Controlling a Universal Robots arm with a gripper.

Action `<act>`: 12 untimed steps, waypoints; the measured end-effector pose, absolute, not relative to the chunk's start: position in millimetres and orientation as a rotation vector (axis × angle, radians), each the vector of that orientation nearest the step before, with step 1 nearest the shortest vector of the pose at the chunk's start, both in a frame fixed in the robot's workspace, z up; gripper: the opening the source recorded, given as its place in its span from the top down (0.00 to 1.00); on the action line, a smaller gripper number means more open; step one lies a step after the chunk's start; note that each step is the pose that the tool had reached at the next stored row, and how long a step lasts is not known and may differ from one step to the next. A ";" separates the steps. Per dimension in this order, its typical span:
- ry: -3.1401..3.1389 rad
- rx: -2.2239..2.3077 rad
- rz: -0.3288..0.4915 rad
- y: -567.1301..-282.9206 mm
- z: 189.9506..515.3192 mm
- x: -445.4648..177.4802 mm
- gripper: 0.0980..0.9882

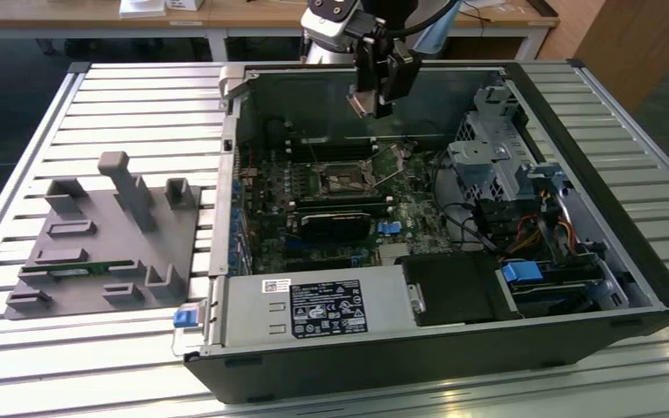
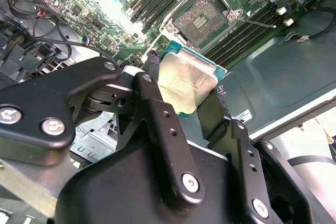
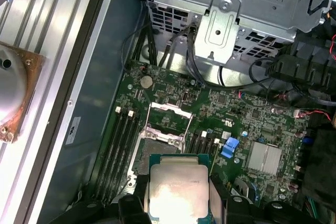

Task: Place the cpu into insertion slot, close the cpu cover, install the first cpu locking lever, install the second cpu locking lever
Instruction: 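Place the cpu into insertion slot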

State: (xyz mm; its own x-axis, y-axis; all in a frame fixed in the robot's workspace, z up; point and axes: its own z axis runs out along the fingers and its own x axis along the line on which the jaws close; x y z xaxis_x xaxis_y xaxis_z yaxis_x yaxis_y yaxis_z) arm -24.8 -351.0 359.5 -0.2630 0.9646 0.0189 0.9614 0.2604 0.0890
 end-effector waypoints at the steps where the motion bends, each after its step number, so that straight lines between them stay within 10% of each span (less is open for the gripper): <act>1: 2.462 1.884 0.128 -350.9 359.4 -24.8 0.50; 12: 2.451 1.897 0.127 -350.9 358.2 -24.8 0.50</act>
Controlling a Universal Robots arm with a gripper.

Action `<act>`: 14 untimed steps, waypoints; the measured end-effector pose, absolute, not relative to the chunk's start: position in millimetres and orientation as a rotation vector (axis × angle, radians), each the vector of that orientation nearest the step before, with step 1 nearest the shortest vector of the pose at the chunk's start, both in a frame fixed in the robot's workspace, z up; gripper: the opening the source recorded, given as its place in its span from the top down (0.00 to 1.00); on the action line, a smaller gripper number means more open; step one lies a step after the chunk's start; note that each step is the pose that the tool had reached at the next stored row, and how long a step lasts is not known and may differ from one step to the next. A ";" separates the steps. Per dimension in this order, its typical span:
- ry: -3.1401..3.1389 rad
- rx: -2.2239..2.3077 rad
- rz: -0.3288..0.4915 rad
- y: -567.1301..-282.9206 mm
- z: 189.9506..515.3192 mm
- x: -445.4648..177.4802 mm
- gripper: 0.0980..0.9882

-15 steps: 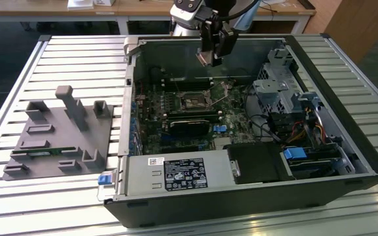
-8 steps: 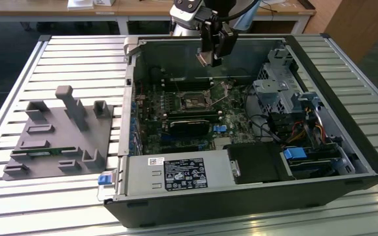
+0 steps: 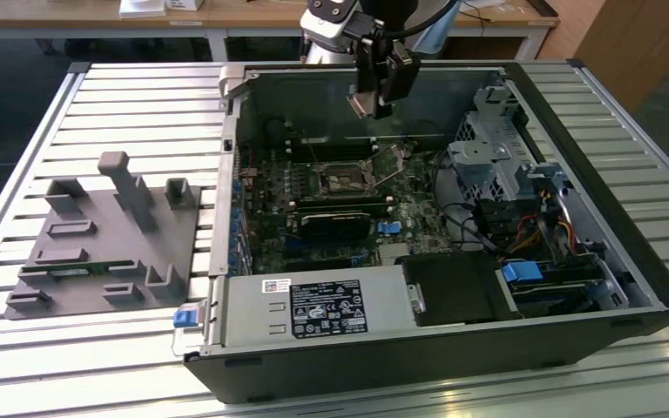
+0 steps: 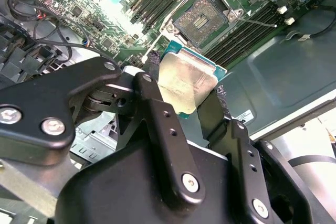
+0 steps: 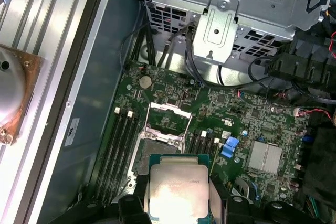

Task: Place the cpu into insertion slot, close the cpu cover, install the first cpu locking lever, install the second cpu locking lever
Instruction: 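Place the cpu into insertion slot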

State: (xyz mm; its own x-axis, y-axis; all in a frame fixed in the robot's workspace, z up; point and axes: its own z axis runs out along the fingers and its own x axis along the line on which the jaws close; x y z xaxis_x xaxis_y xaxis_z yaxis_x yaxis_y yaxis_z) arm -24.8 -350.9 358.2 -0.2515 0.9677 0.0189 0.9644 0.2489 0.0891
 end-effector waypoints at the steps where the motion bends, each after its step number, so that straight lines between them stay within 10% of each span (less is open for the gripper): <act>1: 2.450 1.898 0.127 -350.9 358.1 -24.8 0.50; 14: 2.434 1.918 0.127 -350.9 357.0 -24.8 0.50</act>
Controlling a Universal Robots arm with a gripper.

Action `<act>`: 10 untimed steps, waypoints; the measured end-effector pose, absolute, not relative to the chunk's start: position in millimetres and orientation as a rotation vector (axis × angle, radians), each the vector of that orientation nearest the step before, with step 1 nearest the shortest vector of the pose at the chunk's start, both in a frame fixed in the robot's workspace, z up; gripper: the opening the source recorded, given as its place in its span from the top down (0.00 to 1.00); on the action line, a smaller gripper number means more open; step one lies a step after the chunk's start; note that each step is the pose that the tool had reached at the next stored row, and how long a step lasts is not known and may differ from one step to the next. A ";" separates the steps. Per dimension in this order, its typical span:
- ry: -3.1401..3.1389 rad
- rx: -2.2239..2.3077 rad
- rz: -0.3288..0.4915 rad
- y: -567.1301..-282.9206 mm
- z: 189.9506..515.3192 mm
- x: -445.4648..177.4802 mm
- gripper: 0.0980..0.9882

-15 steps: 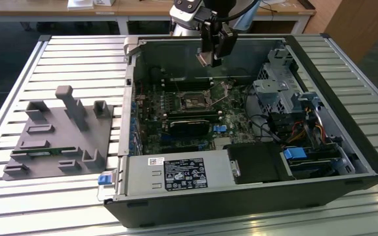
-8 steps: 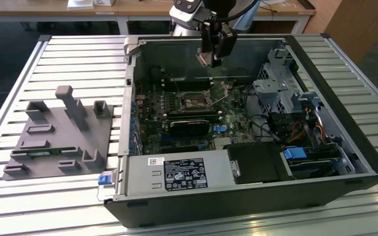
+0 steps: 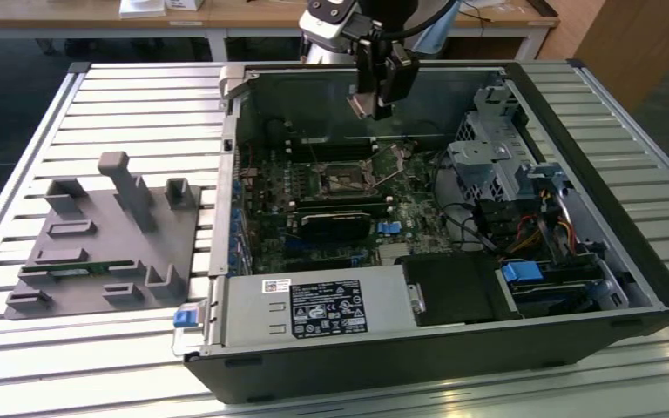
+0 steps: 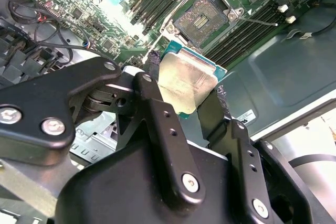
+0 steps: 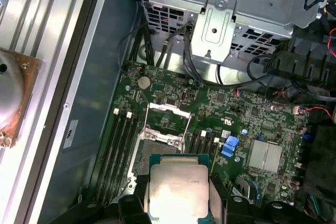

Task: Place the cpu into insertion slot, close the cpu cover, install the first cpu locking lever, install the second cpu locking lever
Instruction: 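Place the cpu into insertion slot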

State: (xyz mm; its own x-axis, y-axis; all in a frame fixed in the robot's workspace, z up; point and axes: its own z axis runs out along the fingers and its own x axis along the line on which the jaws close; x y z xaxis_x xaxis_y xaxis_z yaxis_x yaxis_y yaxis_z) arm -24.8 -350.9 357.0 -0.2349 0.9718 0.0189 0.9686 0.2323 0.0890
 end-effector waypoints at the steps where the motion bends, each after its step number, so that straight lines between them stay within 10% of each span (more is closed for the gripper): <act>1: 2.433 1.919 0.127 -350.8 356.9 -24.8 0.50; 10: 2.423 1.931 0.126 -350.8 356.1 -24.8 0.50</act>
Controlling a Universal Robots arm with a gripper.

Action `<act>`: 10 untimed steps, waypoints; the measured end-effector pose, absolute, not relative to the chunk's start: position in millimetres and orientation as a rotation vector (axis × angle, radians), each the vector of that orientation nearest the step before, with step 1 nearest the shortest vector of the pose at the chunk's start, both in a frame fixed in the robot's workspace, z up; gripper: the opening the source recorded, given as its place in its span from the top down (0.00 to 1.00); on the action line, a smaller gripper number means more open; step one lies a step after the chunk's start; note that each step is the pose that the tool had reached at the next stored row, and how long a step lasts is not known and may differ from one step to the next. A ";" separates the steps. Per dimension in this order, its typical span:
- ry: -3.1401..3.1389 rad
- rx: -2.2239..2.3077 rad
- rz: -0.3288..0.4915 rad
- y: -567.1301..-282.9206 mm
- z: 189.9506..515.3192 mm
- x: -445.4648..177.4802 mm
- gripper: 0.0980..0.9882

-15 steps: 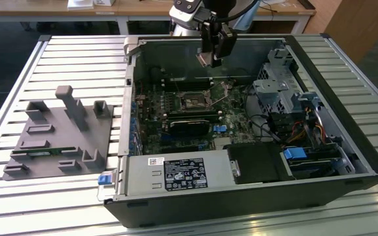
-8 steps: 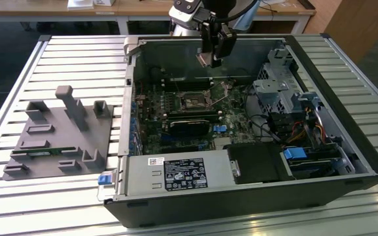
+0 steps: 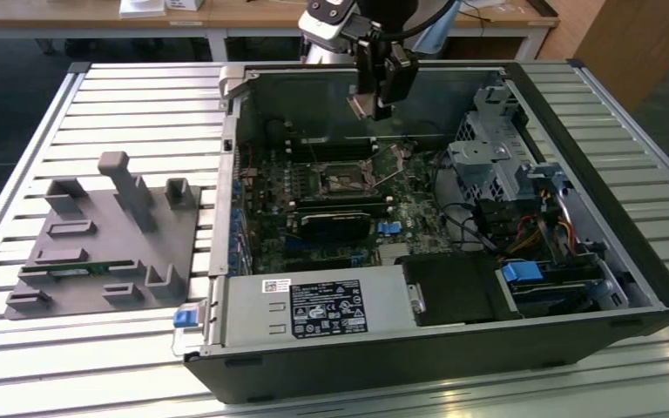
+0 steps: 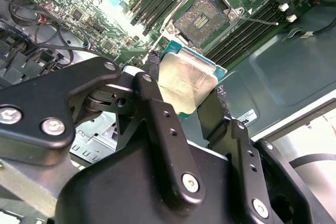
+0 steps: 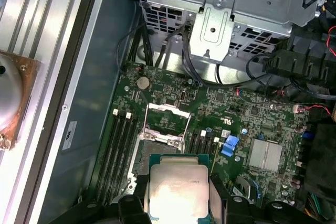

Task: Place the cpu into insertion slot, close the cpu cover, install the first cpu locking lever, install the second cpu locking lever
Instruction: 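Place the cpu into insertion slot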

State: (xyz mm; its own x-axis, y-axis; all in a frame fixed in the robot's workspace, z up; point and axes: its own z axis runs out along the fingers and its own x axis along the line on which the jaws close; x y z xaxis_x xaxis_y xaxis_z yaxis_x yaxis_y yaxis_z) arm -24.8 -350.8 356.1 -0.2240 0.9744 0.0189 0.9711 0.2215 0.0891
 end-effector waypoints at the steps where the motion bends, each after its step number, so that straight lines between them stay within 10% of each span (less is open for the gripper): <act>1: 2.422 1.932 0.126 -350.8 356.0 -24.8 0.50; 10: 2.414 1.941 0.126 -350.7 354.5 -24.8 0.50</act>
